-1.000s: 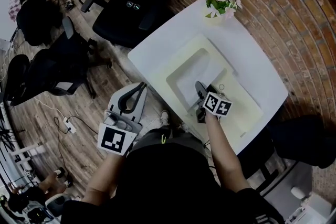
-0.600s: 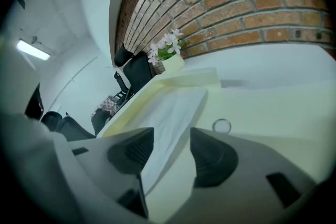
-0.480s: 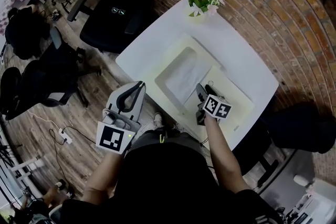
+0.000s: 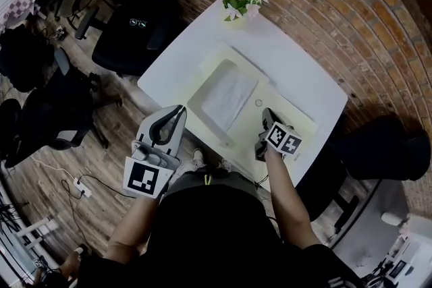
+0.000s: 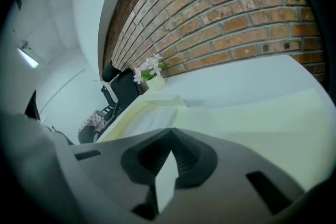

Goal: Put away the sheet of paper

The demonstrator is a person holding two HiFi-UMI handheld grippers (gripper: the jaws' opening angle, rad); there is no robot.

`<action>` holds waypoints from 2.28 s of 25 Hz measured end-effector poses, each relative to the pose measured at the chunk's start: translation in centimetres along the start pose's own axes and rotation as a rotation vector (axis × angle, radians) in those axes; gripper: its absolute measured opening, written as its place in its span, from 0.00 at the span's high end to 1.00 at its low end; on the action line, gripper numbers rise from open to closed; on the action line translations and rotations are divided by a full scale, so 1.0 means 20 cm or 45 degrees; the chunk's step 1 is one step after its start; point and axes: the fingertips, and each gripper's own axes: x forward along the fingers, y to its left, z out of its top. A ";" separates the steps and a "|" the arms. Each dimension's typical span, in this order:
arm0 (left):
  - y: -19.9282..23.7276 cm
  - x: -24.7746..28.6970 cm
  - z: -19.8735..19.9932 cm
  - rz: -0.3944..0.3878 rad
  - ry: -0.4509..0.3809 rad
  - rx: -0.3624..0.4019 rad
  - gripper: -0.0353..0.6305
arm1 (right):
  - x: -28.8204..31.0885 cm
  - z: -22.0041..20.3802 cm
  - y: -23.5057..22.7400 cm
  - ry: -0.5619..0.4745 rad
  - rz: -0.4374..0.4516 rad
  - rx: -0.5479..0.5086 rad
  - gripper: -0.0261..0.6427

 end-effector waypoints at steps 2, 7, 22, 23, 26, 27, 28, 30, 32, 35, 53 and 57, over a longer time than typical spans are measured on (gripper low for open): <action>-0.02 0.00 0.01 -0.011 -0.005 0.002 0.90 | -0.04 0.06 0.00 -0.043 0.007 0.000 0.94; -0.07 0.00 0.03 -0.023 -0.028 0.006 0.90 | -0.15 0.23 0.04 -0.174 0.040 -0.033 0.94; -0.13 0.03 0.12 -0.056 -0.090 0.013 0.90 | -0.64 0.83 0.43 -0.596 0.224 -0.198 0.94; -0.13 0.03 0.12 -0.061 -0.094 0.011 0.90 | -0.67 0.87 0.45 -0.620 0.235 -0.207 0.94; -0.15 0.05 0.14 -0.074 -0.106 0.015 0.90 | -0.79 0.95 0.53 -0.695 0.259 -0.268 0.94; -0.15 0.05 0.14 -0.076 -0.108 0.016 0.90 | -0.84 0.98 0.55 -0.722 0.265 -0.295 0.94; -0.15 0.05 0.15 -0.078 -0.110 0.016 0.90 | -0.88 1.00 0.58 -0.748 0.269 -0.323 0.94; -0.16 0.04 0.15 -0.082 -0.110 0.015 0.90 | -0.96 1.04 0.63 -0.785 0.276 -0.367 0.94; -0.16 0.04 0.16 -0.084 -0.112 0.017 0.90 | -1.01 1.06 0.67 -0.811 0.292 -0.380 0.94; -0.16 0.04 0.17 -0.081 -0.120 0.018 0.90 | -1.09 1.09 0.72 -0.853 0.320 -0.398 0.94; -0.17 0.06 0.26 -0.110 -0.161 0.048 0.90 | -1.62 1.10 0.92 -1.111 0.158 -0.855 0.94; -0.18 0.08 0.26 -0.113 -0.161 0.050 0.90 | -1.65 1.09 0.87 -1.117 0.112 -0.850 0.94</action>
